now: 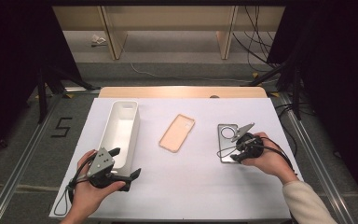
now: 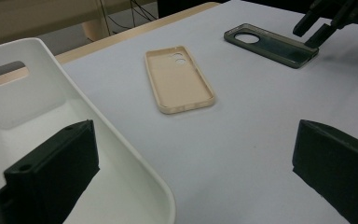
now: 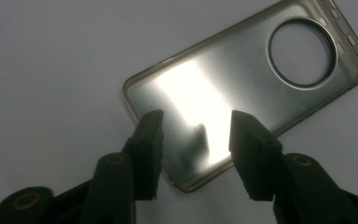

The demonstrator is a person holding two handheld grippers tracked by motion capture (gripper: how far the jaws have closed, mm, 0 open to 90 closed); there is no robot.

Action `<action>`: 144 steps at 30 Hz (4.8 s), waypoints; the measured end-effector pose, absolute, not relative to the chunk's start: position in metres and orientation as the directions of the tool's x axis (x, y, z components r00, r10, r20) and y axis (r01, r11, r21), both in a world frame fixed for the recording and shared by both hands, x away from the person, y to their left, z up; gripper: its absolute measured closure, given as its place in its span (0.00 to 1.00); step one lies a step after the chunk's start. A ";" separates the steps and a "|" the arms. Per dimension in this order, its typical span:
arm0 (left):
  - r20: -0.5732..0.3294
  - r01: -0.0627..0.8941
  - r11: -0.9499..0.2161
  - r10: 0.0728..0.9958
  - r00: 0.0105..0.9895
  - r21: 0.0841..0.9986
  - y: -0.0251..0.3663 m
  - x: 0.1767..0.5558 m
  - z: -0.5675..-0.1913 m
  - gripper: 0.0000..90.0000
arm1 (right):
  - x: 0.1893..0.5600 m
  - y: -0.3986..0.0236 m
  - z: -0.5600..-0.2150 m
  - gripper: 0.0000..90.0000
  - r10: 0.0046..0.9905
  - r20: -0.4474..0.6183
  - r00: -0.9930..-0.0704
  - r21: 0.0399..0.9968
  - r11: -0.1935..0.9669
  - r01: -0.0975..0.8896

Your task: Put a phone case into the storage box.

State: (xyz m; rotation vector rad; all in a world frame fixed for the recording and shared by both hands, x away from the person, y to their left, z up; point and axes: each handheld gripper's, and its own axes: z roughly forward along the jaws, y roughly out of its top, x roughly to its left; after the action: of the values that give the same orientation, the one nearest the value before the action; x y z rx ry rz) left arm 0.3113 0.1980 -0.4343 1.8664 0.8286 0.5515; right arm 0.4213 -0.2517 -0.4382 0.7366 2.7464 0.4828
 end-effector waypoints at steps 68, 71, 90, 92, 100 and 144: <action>0.013 0.305 -0.294 0.739 0.674 0.906 0.196 0.311 -0.436 0.00 | 0.429 -0.213 -0.452 0.85 0.116 -0.171 -0.979 -0.010 0.993 0.119; 0.013 0.304 -0.294 0.738 0.675 0.906 0.196 0.311 -0.436 0.00 | 0.428 -0.212 -0.452 0.86 0.116 -0.163 -0.980 -0.006 0.993 0.119; 0.010 0.304 -0.291 0.736 0.677 0.907 0.195 0.311 -0.436 0.00 | 0.425 -0.210 -0.453 0.94 0.069 -0.179 -0.981 -0.025 0.997 0.074; 0.009 0.304 -0.292 0.736 0.677 0.907 0.195 0.311 -0.436 0.00 | 0.425 -0.210 -0.453 0.95 0.067 -0.179 -0.982 -0.025 0.997 0.072; 0.009 0.305 -0.292 0.736 0.677 0.907 0.195 0.311 -0.436 0.00 | 0.424 -0.210 -0.452 0.98 0.063 -0.182 -0.981 -0.024 0.997 0.068; -0.008 0.306 -0.272 0.736 0.677 0.912 0.192 0.312 -0.435 0.03 | 0.400 -0.220 -0.421 0.99 0.153 -0.251 -0.956 0.398 0.916 0.042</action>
State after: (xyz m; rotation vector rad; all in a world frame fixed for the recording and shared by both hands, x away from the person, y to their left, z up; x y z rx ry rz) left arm 0.3117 0.1920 -0.4354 1.8578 0.8208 0.5214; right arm 0.3999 -0.2202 -0.4209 0.1455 2.7998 0.5727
